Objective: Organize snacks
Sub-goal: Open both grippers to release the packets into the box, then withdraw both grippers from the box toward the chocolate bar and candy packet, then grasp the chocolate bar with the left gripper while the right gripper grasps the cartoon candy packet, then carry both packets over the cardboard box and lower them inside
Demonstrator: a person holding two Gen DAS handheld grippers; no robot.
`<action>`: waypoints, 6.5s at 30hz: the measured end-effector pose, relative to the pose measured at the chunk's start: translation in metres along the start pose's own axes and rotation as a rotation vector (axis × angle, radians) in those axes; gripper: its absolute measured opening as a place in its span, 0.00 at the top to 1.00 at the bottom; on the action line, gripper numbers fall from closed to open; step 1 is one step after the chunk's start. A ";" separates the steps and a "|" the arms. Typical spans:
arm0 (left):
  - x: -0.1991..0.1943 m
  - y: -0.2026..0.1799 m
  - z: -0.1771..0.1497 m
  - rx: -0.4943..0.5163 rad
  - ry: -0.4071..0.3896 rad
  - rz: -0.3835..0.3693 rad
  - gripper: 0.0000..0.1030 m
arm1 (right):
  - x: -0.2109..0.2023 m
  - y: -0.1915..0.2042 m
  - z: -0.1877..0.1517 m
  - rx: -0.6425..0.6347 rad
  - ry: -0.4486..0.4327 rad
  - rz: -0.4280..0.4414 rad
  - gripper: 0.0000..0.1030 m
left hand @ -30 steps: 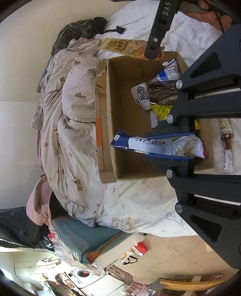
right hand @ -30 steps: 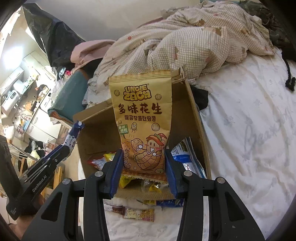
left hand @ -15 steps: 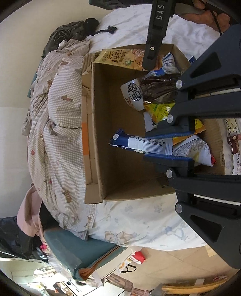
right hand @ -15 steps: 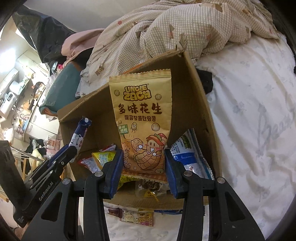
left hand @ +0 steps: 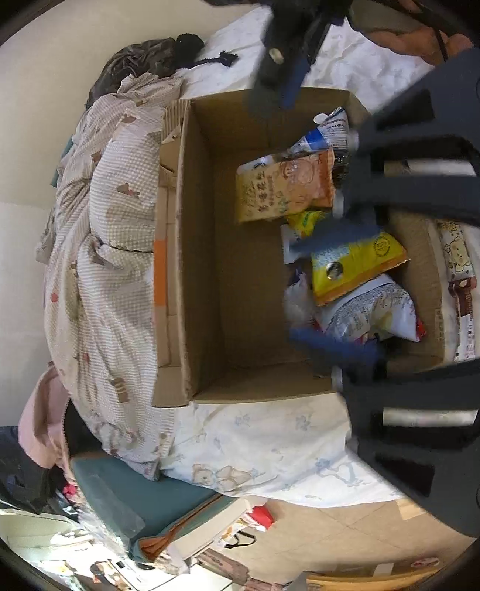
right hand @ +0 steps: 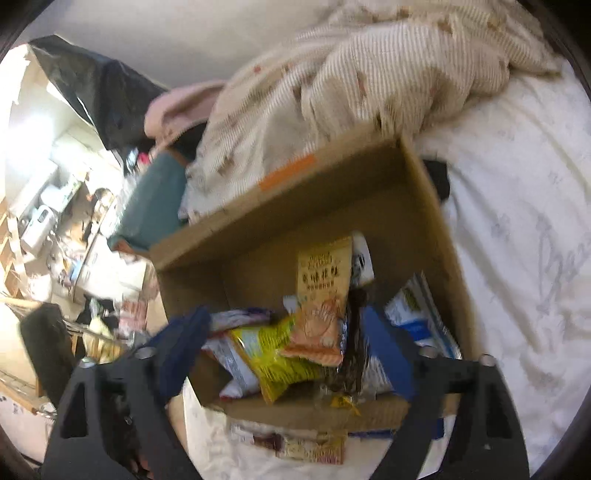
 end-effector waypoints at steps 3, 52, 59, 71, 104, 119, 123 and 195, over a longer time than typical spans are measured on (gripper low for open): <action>-0.006 0.002 0.001 -0.008 -0.031 0.009 0.25 | 0.002 0.000 -0.001 -0.012 0.026 -0.002 0.13; -0.120 0.031 -0.047 -0.124 -0.168 -0.007 0.22 | -0.077 -0.019 -0.074 -0.015 -0.031 -0.050 0.13; -0.113 0.036 -0.075 -0.145 -0.071 0.018 0.22 | -0.082 -0.025 -0.091 -0.004 -0.010 -0.066 0.13; -0.097 0.043 -0.114 -0.224 0.051 0.014 0.22 | -0.074 -0.035 -0.114 -0.043 0.047 -0.129 0.13; 0.037 0.043 -0.181 -0.395 0.440 -0.016 0.06 | -0.031 -0.081 -0.131 0.143 0.269 -0.188 0.13; 0.035 0.055 -0.183 -0.366 0.407 0.019 0.40 | -0.030 -0.086 -0.133 0.136 0.270 -0.229 0.13; 0.015 0.060 -0.187 -0.370 0.400 0.009 0.42 | -0.025 -0.074 -0.137 0.105 0.288 -0.225 0.13; -0.092 0.053 -0.124 -0.220 0.030 0.119 0.42 | -0.101 0.005 -0.107 -0.087 0.037 0.025 0.35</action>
Point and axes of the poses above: each gripper's, at about its wrist camera, not at the fingertips, and x roughly the way its jaws point, y to its left, z to its top, the point moved 7 cm from there along x, roughly the way its jaws point, and after that the axes turned 15 degrees about -z, right-handed, at the moved point
